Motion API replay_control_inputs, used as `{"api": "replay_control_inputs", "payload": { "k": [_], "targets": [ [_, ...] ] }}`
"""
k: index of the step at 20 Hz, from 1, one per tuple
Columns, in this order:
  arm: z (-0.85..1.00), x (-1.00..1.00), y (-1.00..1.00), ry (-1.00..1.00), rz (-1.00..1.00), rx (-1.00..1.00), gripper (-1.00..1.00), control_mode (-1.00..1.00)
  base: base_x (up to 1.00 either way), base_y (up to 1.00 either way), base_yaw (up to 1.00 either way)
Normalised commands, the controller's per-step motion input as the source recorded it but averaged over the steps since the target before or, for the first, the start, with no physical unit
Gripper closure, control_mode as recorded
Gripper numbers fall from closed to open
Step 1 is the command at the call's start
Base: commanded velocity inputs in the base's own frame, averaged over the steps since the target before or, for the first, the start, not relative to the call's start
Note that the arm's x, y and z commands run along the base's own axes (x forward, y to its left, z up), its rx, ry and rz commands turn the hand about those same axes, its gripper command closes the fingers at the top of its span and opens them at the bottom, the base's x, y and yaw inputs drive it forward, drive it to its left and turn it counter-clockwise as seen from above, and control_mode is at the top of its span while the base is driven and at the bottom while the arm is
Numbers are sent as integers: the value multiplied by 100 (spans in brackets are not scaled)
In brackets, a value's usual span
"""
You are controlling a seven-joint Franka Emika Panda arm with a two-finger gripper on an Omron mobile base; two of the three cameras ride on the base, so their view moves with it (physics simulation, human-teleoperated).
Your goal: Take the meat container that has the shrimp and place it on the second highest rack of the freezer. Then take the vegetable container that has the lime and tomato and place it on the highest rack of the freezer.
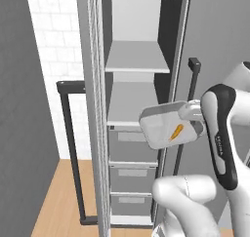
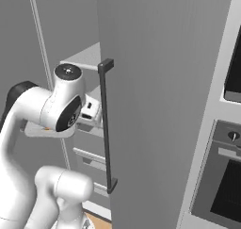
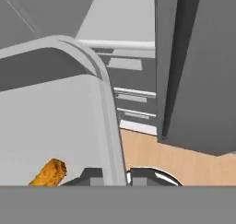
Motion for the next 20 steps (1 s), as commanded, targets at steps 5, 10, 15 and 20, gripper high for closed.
{"api": "replay_control_inputs", "payload": {
  "k": [5,10,15,20],
  "targets": [
    [-53,8,20,1,-88,17,100,-100,0,0,0],
    [-1,55,41,0,-67,20,100,-100,0,0,0],
    [0,68,51,0,-53,31,100,-100,0,0,0],
    [-1,78,25,7,-36,47,100,-100,0,0,0]
  ]
}}
